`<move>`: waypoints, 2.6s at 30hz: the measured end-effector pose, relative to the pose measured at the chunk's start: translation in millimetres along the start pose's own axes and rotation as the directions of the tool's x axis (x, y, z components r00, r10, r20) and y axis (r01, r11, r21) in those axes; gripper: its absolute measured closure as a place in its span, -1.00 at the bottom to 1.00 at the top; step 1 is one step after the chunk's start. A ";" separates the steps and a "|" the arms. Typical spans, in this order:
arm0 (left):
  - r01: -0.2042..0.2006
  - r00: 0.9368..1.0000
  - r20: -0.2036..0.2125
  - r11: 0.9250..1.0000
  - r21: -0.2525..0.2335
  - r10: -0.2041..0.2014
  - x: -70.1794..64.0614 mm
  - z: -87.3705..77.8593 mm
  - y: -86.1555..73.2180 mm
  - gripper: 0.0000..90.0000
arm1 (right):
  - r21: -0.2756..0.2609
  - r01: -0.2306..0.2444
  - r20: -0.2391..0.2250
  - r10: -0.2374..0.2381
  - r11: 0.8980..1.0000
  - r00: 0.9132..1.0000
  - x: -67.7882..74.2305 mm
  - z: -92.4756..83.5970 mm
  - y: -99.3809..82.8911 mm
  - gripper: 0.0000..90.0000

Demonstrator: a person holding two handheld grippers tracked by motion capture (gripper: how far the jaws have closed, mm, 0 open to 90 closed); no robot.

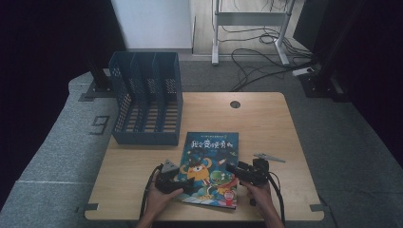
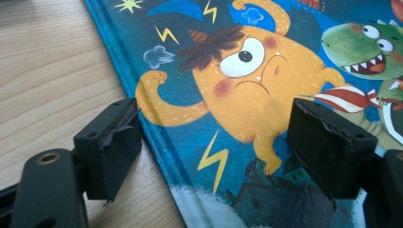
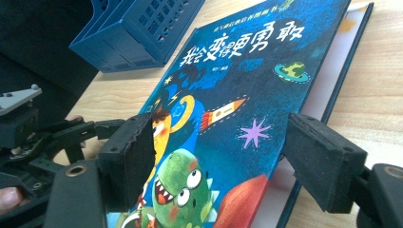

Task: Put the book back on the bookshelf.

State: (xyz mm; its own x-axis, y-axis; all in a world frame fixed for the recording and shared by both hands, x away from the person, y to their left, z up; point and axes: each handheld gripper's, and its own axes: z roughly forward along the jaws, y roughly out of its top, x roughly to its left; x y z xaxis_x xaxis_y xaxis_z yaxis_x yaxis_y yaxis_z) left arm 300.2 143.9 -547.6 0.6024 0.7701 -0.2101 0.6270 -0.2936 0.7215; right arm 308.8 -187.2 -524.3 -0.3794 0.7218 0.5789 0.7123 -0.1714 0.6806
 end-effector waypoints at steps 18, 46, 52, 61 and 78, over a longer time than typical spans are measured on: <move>-0.036 0.999 -0.033 0.999 0.016 0.037 -4.2 1.3 0.2 -0.56 | 0.080 0.027 0.066 -0.032 0.996 0.997 -5.0 24.4 -8.4 -0.34; 0.019 1.000 0.017 1.000 -0.008 -0.018 3.1 -1.1 -0.4 -0.56 | 0.022 -0.136 -0.068 0.137 0.990 0.988 -14.2 8.9 13.1 -0.49; 0.032 0.999 0.029 0.999 -0.011 -0.032 4.8 -1.5 -0.6 -0.56 | 0.100 -0.196 -0.148 0.209 0.976 0.967 -17.0 14.0 10.0 -0.38; -0.001 1.000 0.015 1.000 0.001 0.001 2.3 -0.8 -0.2 -0.56 | 0.096 0.027 0.021 -0.029 0.995 0.999 -6.7 32.7 4.2 -0.29; -0.021 1.000 0.006 1.000 0.007 0.021 1.0 -0.3 0.1 -0.52 | 0.089 0.048 0.034 -0.052 0.995 0.998 -21.0 42.8 8.2 -0.17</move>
State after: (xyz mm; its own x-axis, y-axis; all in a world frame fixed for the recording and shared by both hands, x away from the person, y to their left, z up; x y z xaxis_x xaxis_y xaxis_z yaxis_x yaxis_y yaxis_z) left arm 300.7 144.8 -547.5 0.6185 0.7601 -0.1990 0.6177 -0.3139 0.7211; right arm 347.9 -175.0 -550.1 -0.3951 0.7523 0.5272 0.7426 -0.0763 0.6654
